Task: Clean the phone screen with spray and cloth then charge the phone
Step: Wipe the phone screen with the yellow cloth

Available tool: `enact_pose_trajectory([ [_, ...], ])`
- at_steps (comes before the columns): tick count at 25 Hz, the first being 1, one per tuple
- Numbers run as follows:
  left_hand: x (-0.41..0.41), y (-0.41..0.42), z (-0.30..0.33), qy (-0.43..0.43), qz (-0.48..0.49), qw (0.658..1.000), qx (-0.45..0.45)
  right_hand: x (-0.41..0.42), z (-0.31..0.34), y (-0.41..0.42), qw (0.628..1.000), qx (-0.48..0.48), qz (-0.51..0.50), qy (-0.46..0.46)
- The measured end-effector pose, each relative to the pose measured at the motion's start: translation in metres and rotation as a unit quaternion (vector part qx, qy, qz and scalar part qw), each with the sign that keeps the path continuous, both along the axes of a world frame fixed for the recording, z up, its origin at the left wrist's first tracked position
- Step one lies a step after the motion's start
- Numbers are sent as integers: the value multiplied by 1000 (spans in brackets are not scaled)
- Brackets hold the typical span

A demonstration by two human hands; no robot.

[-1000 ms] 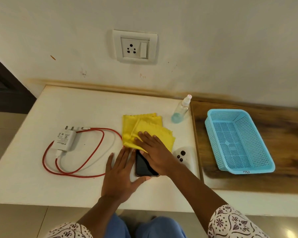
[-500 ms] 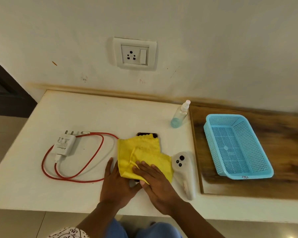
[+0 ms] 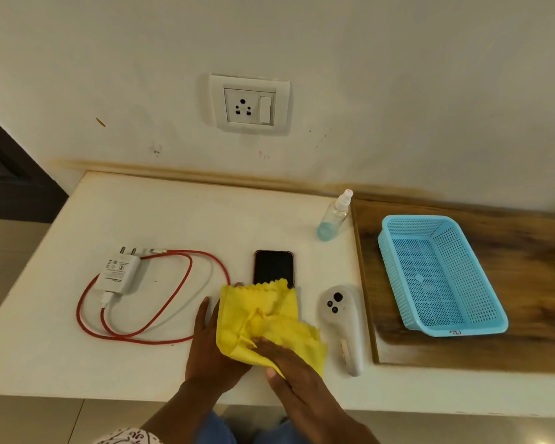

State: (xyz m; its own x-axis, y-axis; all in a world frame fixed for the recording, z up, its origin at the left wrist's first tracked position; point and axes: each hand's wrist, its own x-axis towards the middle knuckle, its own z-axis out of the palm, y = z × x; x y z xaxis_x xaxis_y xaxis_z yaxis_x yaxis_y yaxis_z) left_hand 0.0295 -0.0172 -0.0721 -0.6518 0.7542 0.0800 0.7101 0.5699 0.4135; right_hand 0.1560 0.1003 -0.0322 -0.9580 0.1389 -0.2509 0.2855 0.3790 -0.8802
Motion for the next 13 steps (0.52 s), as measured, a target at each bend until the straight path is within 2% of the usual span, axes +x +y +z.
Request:
enact_pose_trajectory([
  [3,-2,-4,-2,-14,-14,998,-64,14,12,-3,998,-53,2,-44],
  [6,-3,-1,-2,-12,5,998,-65,4,41,9,985,-126,-93,-77],
  [9,-3,3,-6,-18,41,997,-62,-32,74,34,971,-172,-163,31],
  [13,-4,3,-13,-18,51,994,-97,-93,88,62,962,-46,-217,156],
])
